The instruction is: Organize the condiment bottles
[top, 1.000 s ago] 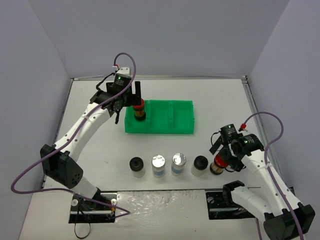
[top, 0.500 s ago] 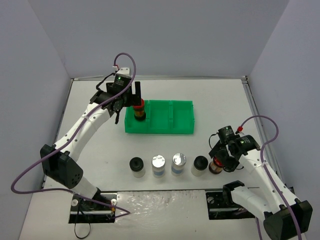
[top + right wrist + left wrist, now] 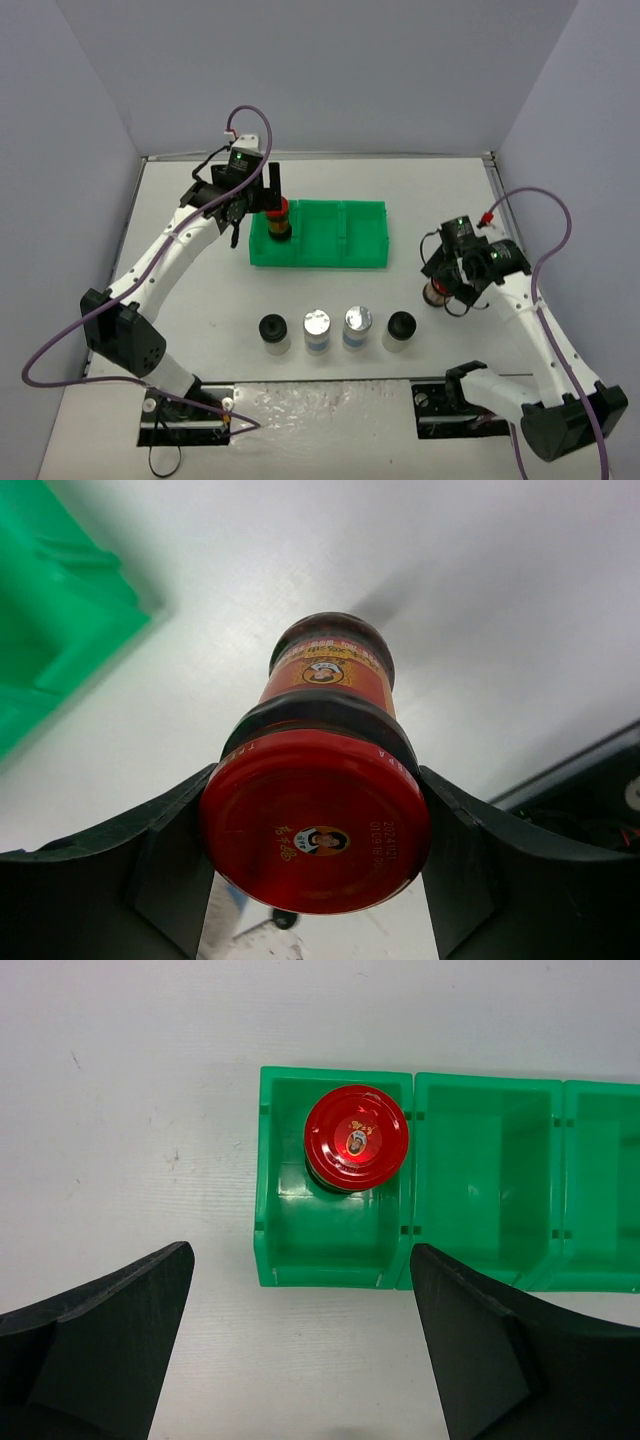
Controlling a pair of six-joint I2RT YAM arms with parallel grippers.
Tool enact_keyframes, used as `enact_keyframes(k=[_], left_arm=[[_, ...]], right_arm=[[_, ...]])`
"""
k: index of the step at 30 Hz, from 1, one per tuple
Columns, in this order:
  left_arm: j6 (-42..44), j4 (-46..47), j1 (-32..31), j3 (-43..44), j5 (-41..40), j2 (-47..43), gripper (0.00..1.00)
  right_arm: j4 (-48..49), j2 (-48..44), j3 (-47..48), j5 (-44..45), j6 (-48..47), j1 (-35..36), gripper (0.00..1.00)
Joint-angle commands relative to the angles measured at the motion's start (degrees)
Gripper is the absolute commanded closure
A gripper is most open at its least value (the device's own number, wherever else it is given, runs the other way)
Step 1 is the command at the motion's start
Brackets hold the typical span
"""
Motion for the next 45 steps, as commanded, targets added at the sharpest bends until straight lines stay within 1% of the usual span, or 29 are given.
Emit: enact_keyframes(k=[1,4,7,9,12,15,17,20,24,35,45], left_arm=[[-0.33,1.92,-0.01,3.72,-5.82,-3.73,0.13],[-0.4,1.6,1.3,5.04,-11.5,-3.46,0.13],[-0.88,-0.39,3.95,8.65,-13.16,-1.61,0.13],[-1.31,-1.04,7.46,9.97,-12.65,-0.86,0.13],[-1.94,-1.56,10.43,10.83,-12.37,-0.44,0.13],[-3.04,-2.68,14.01,11.1,-11.82,0.1,0.13],[-3.89,-3.22,16.31,10.7,-10.67,0.39,0.13],[-4.97,-3.51,18.13,9.4,-10.12,0.14,0.13],[-6.62,-3.7,19.95,7.52,-10.44,-0.31,0.13],[-7.37,-3.89,22.41,5.68,-9.59,-0.53,0.12],[-7.02,-3.54,23.25,4.4,-8.61,-1.89,0.12]], right_arm=[[8.99,5.84,11.87,6.79,-5.44,0.39,1.0],[13.14,12.24,17.31,5.16,-9.82,0.84,1.0],[16.66,17.24,22.39,3.47,-12.3,2.57,1.0],[17.63,21.03,27.16,2.87,-13.54,5.04,1.0],[19.44,26.51,31.23,2.36,-15.37,9.81,1.0],[20.96,31.69,36.73,3.94,-16.75,15.14,1.0],[21.8,35.33,41.07,3.79,-17.77,17.35,1.0],[22.27,39.94,46.11,1.67,-19.0,19.03,1.0],[23.07,46.09,54.43,0.43,-21.45,23.15,1.0],[22.99,57.96,66.5,-3.64,-23.86,28.85,1.0],[23.16,62.75,69.25,-3.55,-24.31,32.55,1.0]])
